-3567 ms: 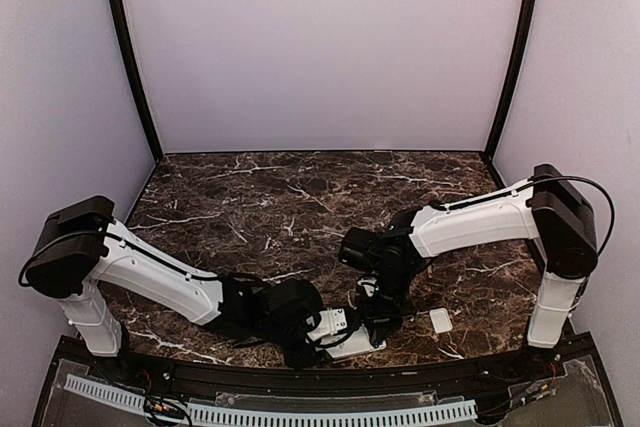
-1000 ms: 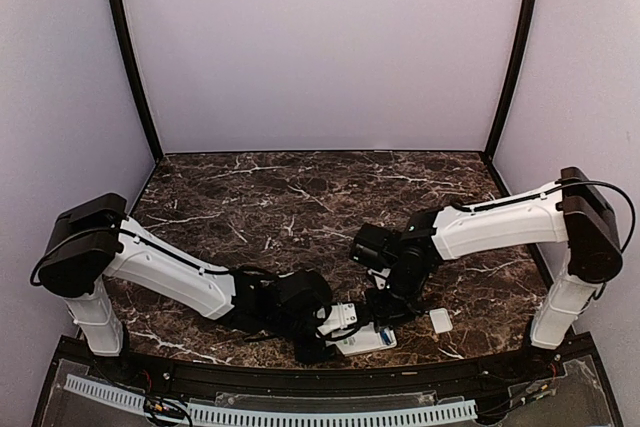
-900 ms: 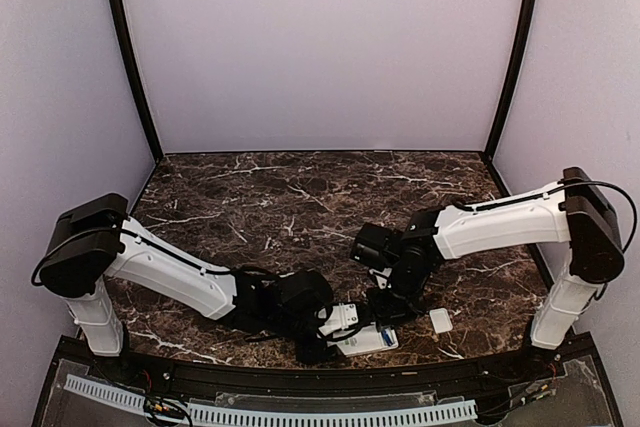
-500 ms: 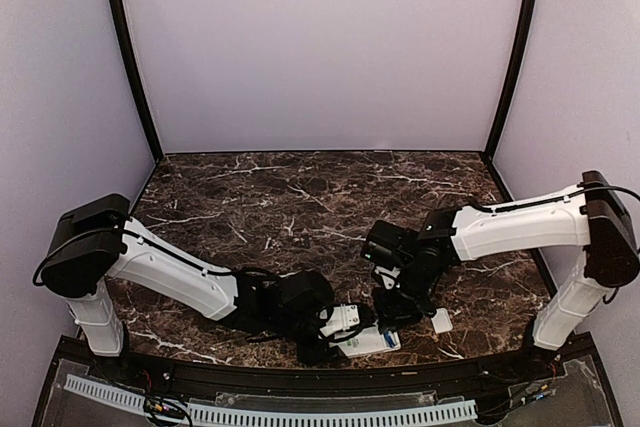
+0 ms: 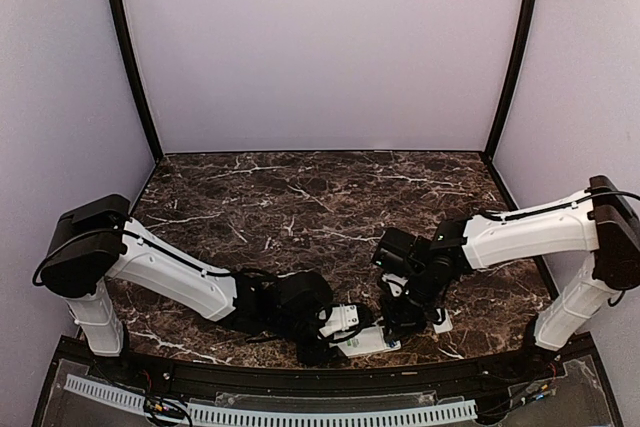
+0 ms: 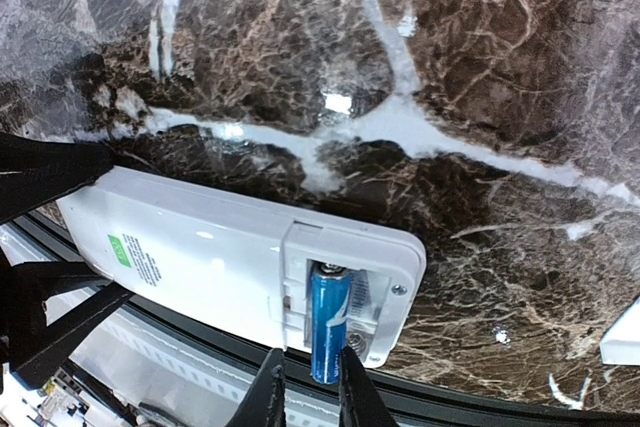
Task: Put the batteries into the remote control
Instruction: Place the battery in the battery compartment.
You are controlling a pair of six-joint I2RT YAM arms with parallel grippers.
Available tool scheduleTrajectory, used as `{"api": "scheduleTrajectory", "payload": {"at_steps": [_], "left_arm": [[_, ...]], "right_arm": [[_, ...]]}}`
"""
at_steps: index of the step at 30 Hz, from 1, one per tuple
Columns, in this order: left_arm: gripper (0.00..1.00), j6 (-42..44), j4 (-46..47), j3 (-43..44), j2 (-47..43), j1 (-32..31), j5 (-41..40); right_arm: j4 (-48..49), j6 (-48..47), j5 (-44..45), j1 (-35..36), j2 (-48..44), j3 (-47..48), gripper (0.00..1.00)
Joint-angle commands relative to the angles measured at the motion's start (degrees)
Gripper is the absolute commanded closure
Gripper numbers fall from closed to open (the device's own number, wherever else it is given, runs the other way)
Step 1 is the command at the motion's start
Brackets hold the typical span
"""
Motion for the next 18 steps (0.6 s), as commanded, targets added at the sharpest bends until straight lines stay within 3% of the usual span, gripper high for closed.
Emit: {"api": "scheduleTrajectory", "payload": {"at_steps": [1, 18], "left_arm": [[0.95, -1.2, -9.3, -3.1, 2.8, -0.6, 1.6], [0.95, -1.2, -9.5, -2.8, 3.1, -0.5, 1.7]], "right_arm": [[1.3, 0.4, -0.8, -0.4, 1.0, -0.7, 0.84], [2.0, 1.3, -1.4, -0.2, 3.8, -1.3, 0.98]]}}
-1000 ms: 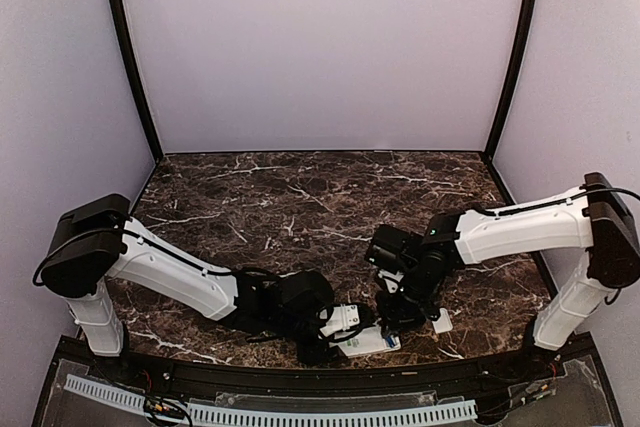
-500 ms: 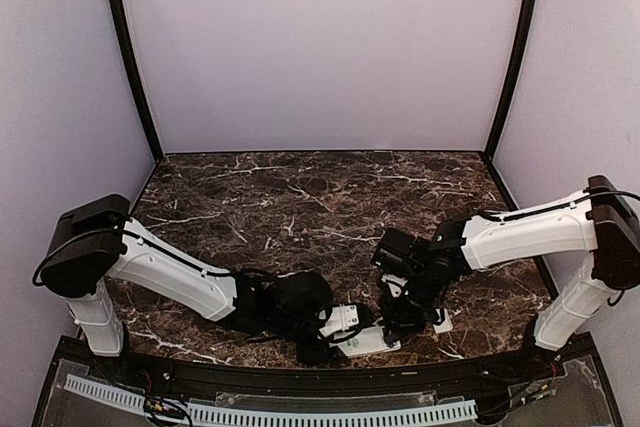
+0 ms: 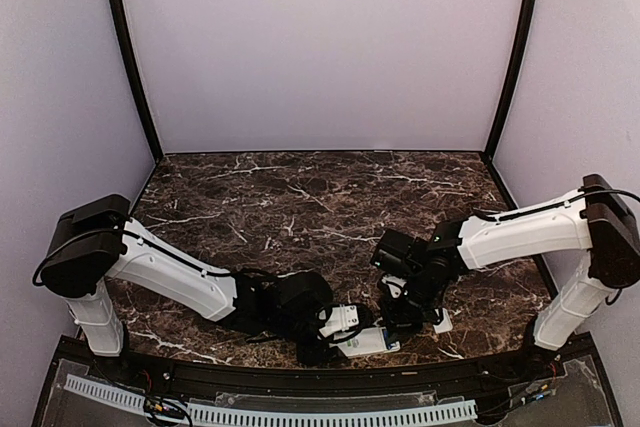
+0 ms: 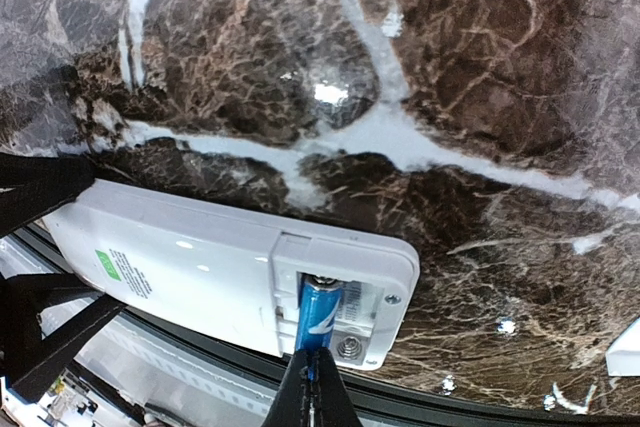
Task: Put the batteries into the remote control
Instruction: Place the battery in the battery compartment.
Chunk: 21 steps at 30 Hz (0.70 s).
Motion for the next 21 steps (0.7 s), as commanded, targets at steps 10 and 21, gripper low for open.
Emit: {"api": "scheduleTrajectory", "payload": {"at_steps": [10, 21], "left_arm": [[0.95, -1.5, -9.4, -2.8, 3.0, -0.5, 1.8], [0.95, -1.4, -9.5, -2.7, 3.2, -0.3, 2.0]], "right_arm": [[1.6, 2.1, -1.4, 0.2, 3.2, -1.9, 0.94], [1.2, 2.4, -4.2, 1.3, 4.6, -1.7, 0.90]]}}
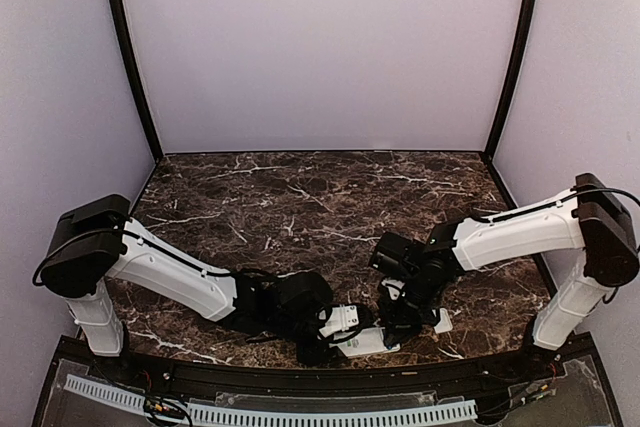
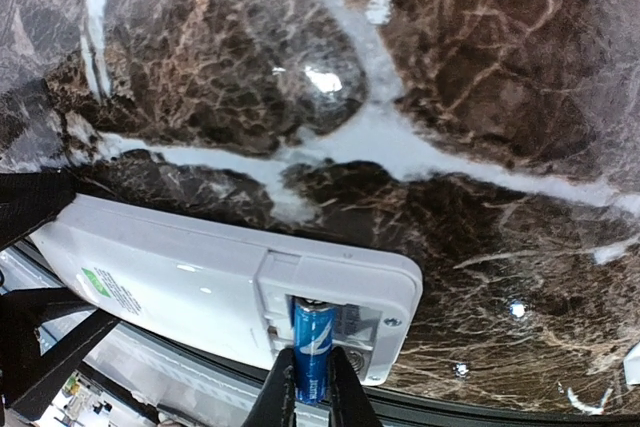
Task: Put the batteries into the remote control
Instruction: Place the battery in the battery compartment.
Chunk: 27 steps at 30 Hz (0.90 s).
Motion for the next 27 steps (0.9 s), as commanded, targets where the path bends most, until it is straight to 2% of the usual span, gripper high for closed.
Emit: {"api": "scheduleTrajectory", "payload": {"at_steps": [1, 8, 13, 27], "left_arm": [[0.95, -1.5, -9.5, -2.7, 3.3, -0.3, 2.0], [0.95, -1.5, -9.5, -2.7, 3.3, -0.3, 2.1], [0.96, -1.4, -9.6, -2.6, 3.4, -0.3, 2.2], [0.97, -0.8, -10.2, -2.0, 4.0, -0.2, 3.4]], "right_arm": [[0.2, 0.0, -2.9, 1.8, 3.4, -1.3, 0.90], [1.2, 0.5, -2.5, 1.9, 3.6, -0.8, 0.95], [6.0, 2.9, -1.1, 1.5, 3.7, -2.1, 1.00], [21.4, 3.2, 7.3, -0.7, 3.2, -6.9, 1.00]]}}
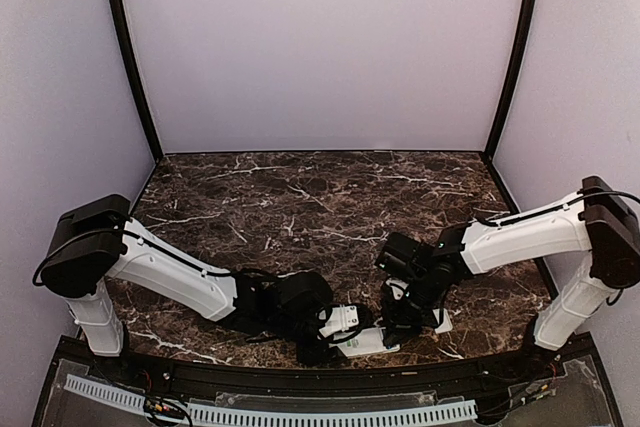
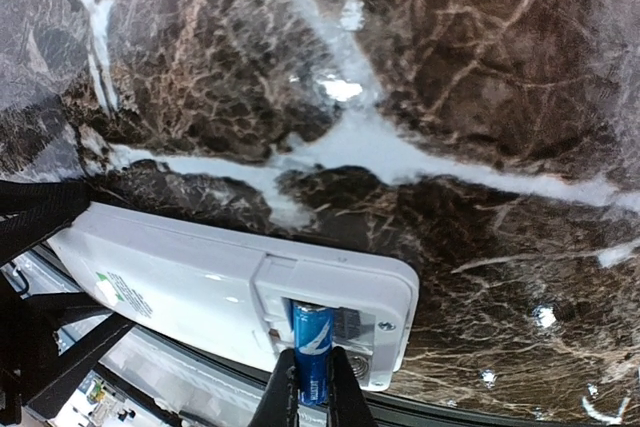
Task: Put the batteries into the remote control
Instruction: Place the battery in the battery compartment.
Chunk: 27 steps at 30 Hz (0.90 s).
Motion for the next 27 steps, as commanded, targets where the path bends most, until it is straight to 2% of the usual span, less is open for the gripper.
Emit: {"api": "scheduleTrajectory", "payload": {"at_steps": [1, 10, 16, 18, 20, 22, 24, 27], "left_arm": [[0.97, -1.0, -10.0, -2.1, 4.0, -0.2, 3.4], [0.97, -0.6, -9.8, -2.5, 3.4, -0.1, 4.3], [0.94, -0.7, -9.7, -2.6, 3.2, 0.2, 4.7], [0.88, -0.6, -9.9, -2.5, 2.8, 0.5, 4.7], [0.77, -0.9, -9.5, -2.6, 1.7, 0.6, 3.6], [0.57, -1.0, -8.6, -2.3, 0.0, 0.6, 2.6], [0.45, -1.0, -7.4, -1.6, -1.5, 0.6, 2.0], [0.36, -0.3, -4.0, -0.1, -2.1, 0.6, 1.4]], "right_arm": [[17.0, -0.3, 8.0, -0.1, 4.6, -3.6, 1.00], [22.9, -2.2, 10.5, -0.6, 7.0, -5.5, 1.00], [22.7, -2.7, 10.2, -0.5, 8.9, -6.2, 1.00], [22.7, -2.5, 10.5, -0.5, 8.8, -6.8, 1.00], [22.9, -2.5, 10.4, -0.5, 8.9, -7.3, 1.00], [23.3, -2.8, 10.1, -0.5, 9.4, -7.6, 1.00], [23.5, -3.2, 9.9, -0.5, 10.1, -7.7, 1.00], [23.9, -3.9, 10.2, -0.5, 10.8, -7.7, 1.00]]}}
